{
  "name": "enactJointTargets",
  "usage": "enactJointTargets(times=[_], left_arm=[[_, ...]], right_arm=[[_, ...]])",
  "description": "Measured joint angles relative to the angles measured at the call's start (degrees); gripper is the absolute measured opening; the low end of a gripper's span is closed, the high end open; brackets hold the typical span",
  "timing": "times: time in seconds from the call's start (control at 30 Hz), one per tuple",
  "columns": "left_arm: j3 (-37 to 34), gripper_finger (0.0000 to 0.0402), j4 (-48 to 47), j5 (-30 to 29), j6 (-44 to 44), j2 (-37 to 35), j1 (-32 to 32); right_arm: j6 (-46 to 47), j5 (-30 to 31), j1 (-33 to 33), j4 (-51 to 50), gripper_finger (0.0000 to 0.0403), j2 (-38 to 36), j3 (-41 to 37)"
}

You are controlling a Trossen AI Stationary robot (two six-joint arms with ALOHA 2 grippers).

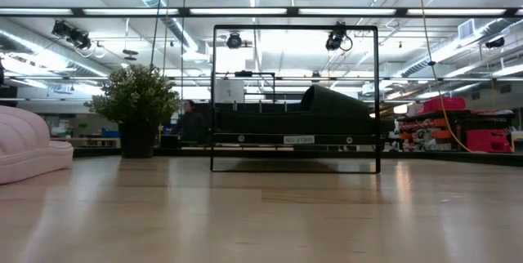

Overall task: Pick and place slides into the shelf
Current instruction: Put the right pink slipper on the shelf

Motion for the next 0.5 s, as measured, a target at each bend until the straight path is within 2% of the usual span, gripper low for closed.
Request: enactJointTargets(times=[0.17, 0.33, 0.5], left_arm=[[-0.1, 0.0274, -3.2, -5.2, -6.9, 1.2, -5.3], [-0.1, 0.0253, -11.8, -5.4, -15.6, 1.5, -10.3], [-0.1, 0.0234, -20.5, -6.3, -19.7, 1.7, -15.5]], right_arm=[[0.0, -5.8, 0.5, 12.8, 0.0148, -0.9, -13.8], [0.2, -6.0, 2.8, 23.7, 0.0148, -0.7, -21.7], [1.4, -5.3, 5.1, 37.0, 0.0148, -0.6, -27.1]])
